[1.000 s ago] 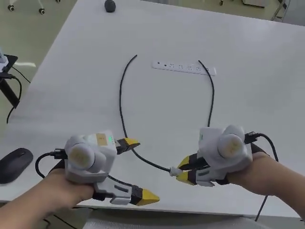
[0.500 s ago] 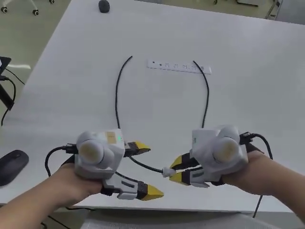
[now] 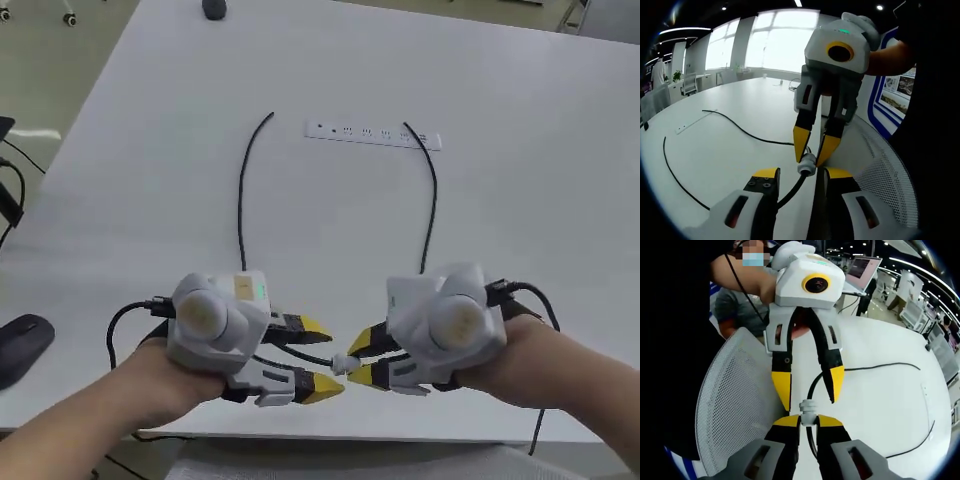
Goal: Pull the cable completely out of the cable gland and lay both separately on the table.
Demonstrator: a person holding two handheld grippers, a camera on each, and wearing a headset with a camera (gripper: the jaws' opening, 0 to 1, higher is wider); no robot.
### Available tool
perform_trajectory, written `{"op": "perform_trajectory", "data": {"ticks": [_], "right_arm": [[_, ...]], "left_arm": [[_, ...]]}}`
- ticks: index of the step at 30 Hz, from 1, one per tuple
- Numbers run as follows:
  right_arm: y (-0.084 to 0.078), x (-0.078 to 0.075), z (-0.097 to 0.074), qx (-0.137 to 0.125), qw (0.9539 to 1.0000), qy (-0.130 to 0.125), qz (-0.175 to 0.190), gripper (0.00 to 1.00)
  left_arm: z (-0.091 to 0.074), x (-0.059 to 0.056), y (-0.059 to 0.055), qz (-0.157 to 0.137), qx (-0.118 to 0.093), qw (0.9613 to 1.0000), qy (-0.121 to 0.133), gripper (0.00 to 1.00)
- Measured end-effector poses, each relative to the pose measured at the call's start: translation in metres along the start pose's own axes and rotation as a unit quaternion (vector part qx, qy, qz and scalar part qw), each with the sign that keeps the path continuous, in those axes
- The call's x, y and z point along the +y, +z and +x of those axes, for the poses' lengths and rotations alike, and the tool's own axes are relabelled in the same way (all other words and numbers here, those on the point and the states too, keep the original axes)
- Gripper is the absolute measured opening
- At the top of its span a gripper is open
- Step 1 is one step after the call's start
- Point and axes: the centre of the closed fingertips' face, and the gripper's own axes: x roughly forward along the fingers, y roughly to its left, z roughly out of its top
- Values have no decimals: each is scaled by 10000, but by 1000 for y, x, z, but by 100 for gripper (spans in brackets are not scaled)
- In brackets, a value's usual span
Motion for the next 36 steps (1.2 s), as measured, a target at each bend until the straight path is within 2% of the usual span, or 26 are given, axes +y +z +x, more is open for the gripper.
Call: {"op": "perform_trajectory", "data": {"ticks": [6, 11, 15, 22, 28, 33, 36], "right_arm": [[-1, 0, 0, 2, 10000, 42, -23, 6], [-2, 0, 0, 27, 9999, 59, -105, 6], [-4, 0, 0, 45, 9999, 63, -137, 7], [-6, 0, 1, 74, 9998, 97, -171, 7], [-6, -1, 2, 71, 9997, 112, -213, 7], [-6, -1, 3, 21, 9996, 122, -253, 8], [-7, -2, 2, -75, 9997, 194, -93, 8]], "left_arm": [[2, 0, 0, 50, -19, 10000, -42, 30], [5, -3, -2, 53, 53, 9999, -150, 24], [6, -6, -1, 5, 23, 9997, -245, 18], [8, -7, -1, 119, 31, 9995, -299, 17], [9, -6, -2, 59, 65, 9996, -285, 16], [8, -5, -3, 119, 81, 9995, -271, 16], [8, -5, -3, 228, 76, 9993, -286, 16]]}}
